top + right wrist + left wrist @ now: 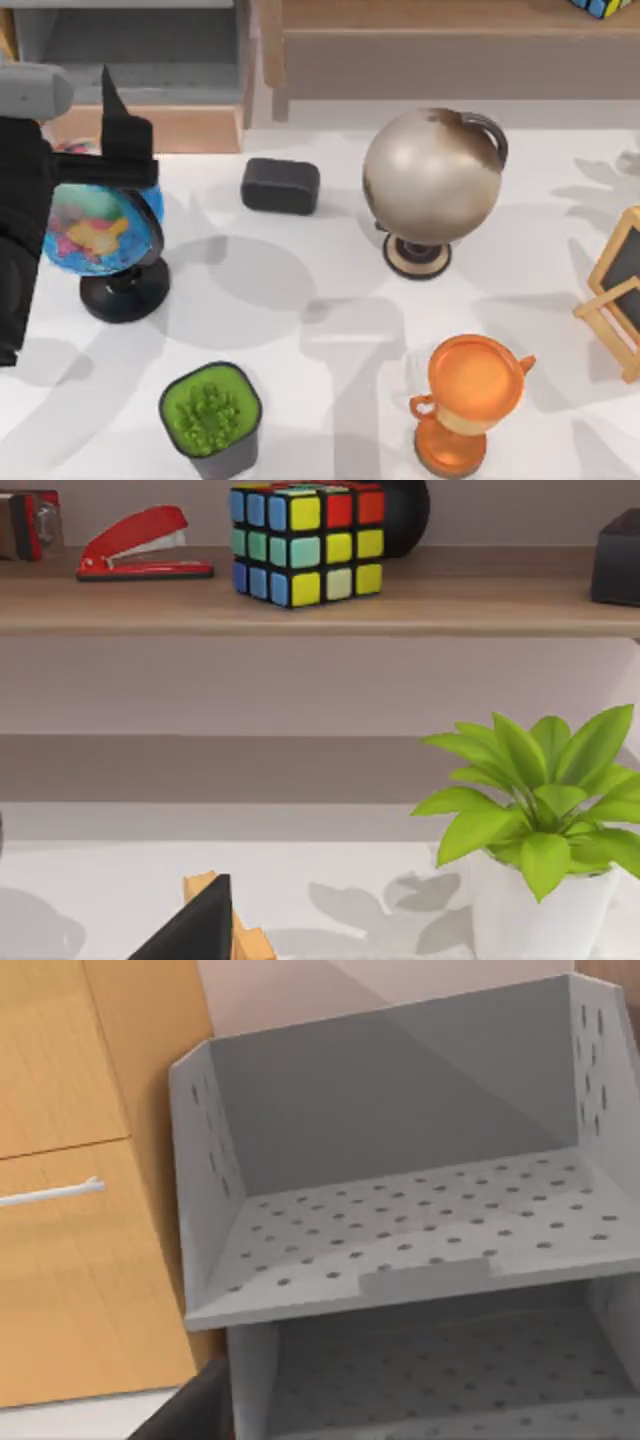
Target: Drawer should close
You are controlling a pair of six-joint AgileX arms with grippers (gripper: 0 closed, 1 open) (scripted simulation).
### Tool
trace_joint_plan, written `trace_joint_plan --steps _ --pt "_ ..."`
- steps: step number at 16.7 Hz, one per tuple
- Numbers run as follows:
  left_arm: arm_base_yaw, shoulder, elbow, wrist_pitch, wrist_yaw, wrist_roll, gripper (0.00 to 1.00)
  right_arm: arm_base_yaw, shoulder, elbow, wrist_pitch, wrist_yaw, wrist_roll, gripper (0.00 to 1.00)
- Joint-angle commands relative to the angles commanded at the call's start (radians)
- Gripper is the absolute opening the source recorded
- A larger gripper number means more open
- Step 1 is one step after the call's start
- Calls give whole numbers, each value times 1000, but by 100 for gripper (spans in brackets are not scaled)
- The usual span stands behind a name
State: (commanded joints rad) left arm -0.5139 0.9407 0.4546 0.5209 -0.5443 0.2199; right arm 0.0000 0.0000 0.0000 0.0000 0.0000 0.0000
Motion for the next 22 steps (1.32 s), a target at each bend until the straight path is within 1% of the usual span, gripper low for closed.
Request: trace_joint_plan --steps 2,5,11,14,16,18,20,22 --pt "127 60 -12 90 104 111 100 0 0 0 0 0 0 100" --pt "347 168 -30 247 283 304 100 0 0 0 0 0 0 100" --pt "803 438 -58 589 683 731 100 0 0 0 0 0 0 100" --pt "995 593 -66 744 877 937 100 0 0 0 0 0 0 100" --pt "1096 700 -66 832 997 1062 100 0 0 0 0 0 0 100" --pt "1166 808 -60 903 1103 1170 100 0 0 0 0 0 0 100" --pt "1208 908 -47 958 1191 1259 100 0 0 0 0 0 0 100" --pt "1228 989 -32 995 1258 1324 100 0 0 0 0 0 0 100"
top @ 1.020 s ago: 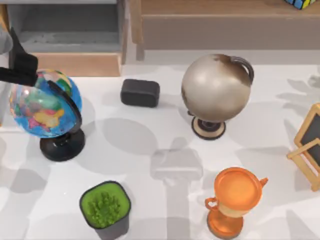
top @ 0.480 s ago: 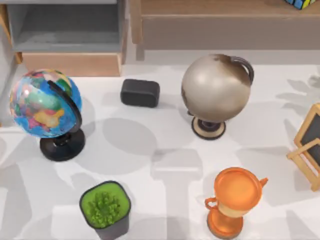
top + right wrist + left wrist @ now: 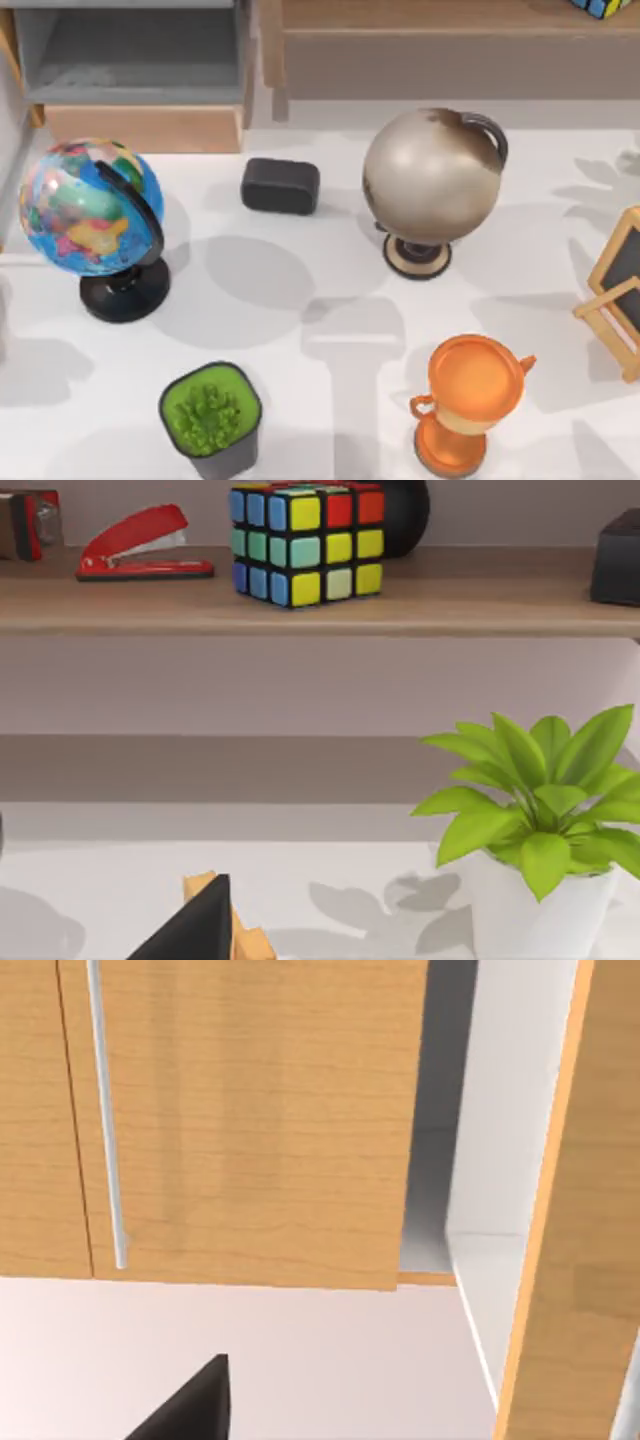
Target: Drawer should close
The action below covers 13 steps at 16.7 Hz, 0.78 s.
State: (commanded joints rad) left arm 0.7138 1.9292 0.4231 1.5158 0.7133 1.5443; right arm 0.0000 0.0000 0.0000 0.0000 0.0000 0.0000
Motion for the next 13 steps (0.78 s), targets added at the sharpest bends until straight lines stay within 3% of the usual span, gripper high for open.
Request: trace_joint_plan --steps 3,13 --pt "5 62 14 25 48 47 100 0 0 0 0 0 0 100" --pt "-26 82 71 -10 16 45 100 0 0 0 0 0 0 100"
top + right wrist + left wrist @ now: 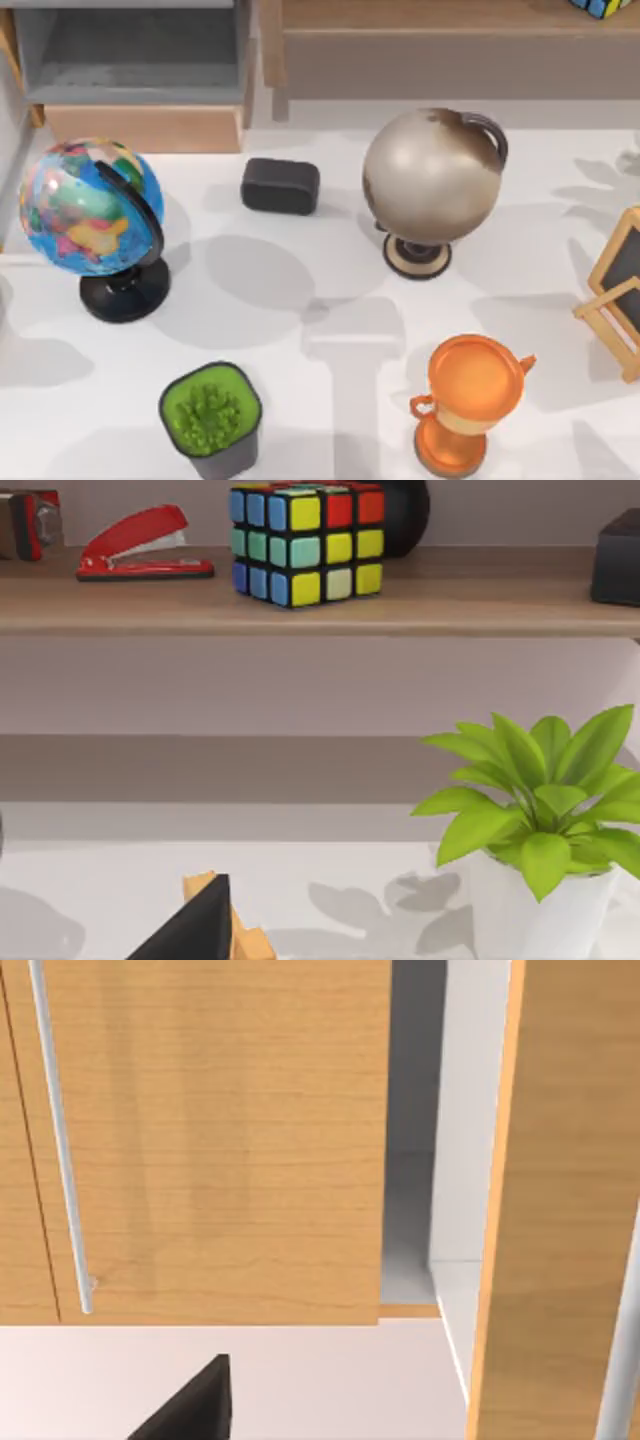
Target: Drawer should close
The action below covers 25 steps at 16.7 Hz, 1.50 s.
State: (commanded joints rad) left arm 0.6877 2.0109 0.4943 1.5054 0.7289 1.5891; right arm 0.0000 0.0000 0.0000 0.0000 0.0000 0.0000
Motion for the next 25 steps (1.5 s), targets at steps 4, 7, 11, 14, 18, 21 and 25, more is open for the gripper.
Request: trace_joint_plan --steps 4,7,11,14,18,21,25 --pt "-29 11 21 -11 -27 1 100 0 0 0 0 0 0 100" --pt "-29 11 21 -11 -27 1 92 0 0 0 0 0 0 100" --pt "-29 11 21 -11 -27 1 62 0 0 0 0 0 0 100" --pt "-29 11 21 -11 -27 1 40 0 0 0 0 0 0 100" --pt "-29 11 21 -11 -27 1 10 0 0 0 0 0 0 100" --pt "-29 11 21 -11 -27 1 0 0 0 0 0 0 0 100" --pt "-29 11 21 -11 -27 1 0 0 0 0 0 0 0 100"
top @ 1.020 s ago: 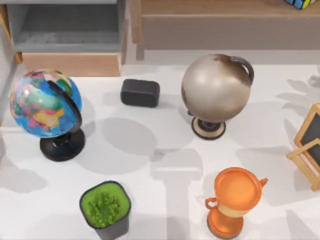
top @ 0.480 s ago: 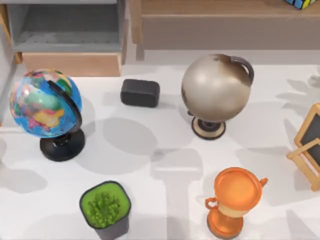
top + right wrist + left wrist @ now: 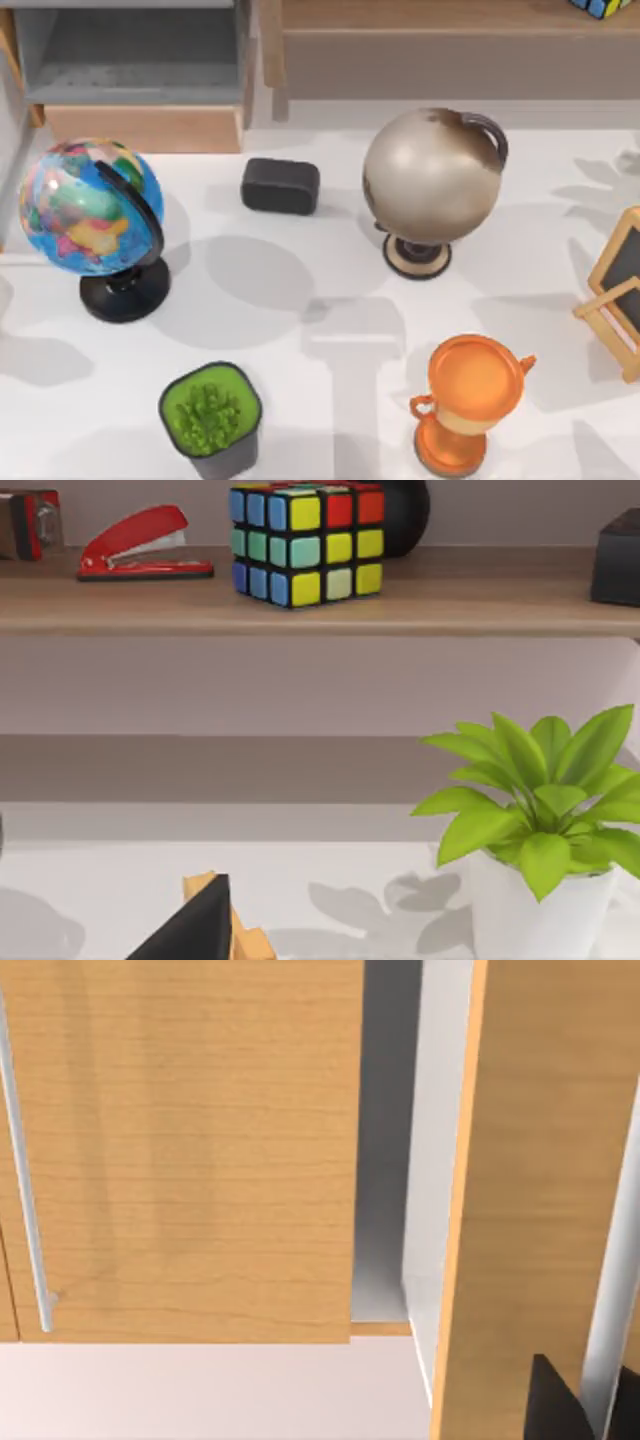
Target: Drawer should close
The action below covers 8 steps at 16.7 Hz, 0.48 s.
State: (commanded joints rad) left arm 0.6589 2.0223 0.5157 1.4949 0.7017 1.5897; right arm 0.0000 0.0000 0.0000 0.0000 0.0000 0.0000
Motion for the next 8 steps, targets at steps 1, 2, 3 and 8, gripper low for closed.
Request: trace_joint_plan --steps 1,2,3,8 --pt "0 0 0 0 0 0 0 0 0 0 0 0 0 100" --pt "0 0 0 0 0 0 0 0 0 0 0 0 0 100" --pt "2 10 -1 -9 0 -3 0 0 0 0 0 0 0 100" --pt "-37 45 69 -50 -39 -2 0 0 0 0 0 0 0 100"
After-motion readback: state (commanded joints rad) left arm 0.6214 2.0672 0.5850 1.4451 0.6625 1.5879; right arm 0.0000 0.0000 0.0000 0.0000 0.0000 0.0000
